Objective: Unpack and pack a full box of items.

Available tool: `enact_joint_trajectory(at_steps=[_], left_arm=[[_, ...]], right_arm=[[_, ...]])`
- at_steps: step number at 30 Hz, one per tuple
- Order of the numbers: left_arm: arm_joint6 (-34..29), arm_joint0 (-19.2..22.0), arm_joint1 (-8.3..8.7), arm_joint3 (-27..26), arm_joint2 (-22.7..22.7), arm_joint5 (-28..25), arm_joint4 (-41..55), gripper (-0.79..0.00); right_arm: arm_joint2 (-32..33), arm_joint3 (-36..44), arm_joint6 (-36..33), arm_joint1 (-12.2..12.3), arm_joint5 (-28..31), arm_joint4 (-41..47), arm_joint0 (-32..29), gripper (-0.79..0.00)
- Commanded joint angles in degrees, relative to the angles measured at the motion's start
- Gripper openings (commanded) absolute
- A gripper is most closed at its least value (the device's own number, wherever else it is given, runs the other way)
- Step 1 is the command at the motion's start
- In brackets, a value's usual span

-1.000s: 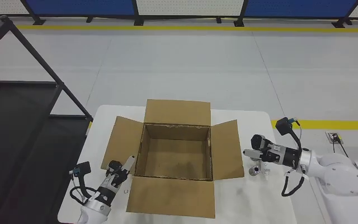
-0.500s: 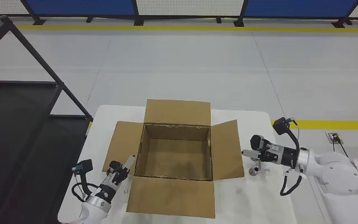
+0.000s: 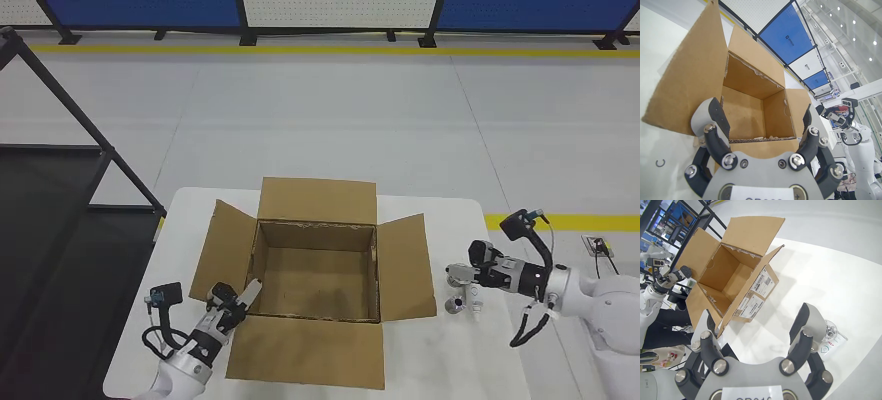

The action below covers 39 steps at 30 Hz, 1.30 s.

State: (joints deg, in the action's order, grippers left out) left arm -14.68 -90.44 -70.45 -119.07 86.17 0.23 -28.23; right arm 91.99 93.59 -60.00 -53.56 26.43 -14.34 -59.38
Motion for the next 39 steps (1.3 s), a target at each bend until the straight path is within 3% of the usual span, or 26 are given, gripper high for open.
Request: enact_joint_trajectory(at_steps=[1,5,8,13,19,23,32,39], left_arm=[[-0.3,0.2,-0.01,-0.4,-0.5,-0.3,-0.2,0.000],[-0.9,1.1,-0.05,-0.9,-2.1,-0.8,-1.4,0.000],[-0.9,1.4,-0.09,-1.3,-3.3,-1.3,-2.4,0.000],[0.7,1.1,-0.18,-1.8,-3.2,-1.2,-1.9,0.000],[0.9,1.0,-0.16,-1.9,-2.4,-1.3,-1.4,0.000],[0.9,1.3,-0.16,-2.2,-2.2,-1.1,-1.5,0.000],[0.5,1.5,-0.18,-2.2,-2.5,-0.9,-1.4,0.000],[0.5,1.5,-0.18,-2.2,-2.5,-0.9,-1.4,0.000]], right_arm=[[0.0,0.0,0.0,0.0,0.0,0.0,0.0,0.000],[-0.1,0.1,0.2,0.0,0.0,-0.2,-0.1,0.000],[0.0,2.1,1.1,0.4,-0.9,-7.5,-0.9,0.000],[0.9,5.2,0.9,1.1,-11.6,-26.4,-3.8,0.000],[-0.6,4.0,-1.6,1.5,-18.7,-38.3,-5.6,0.000],[-3.3,2.1,-5.6,1.5,-17.4,-38.9,-3.8,0.000],[-3.3,2.1,-5.6,1.5,-17.4,-38.9,-3.8,0.000],[-8.6,-0.8,-3.1,0.8,-19.9,-41.6,-1.6,0.000]])
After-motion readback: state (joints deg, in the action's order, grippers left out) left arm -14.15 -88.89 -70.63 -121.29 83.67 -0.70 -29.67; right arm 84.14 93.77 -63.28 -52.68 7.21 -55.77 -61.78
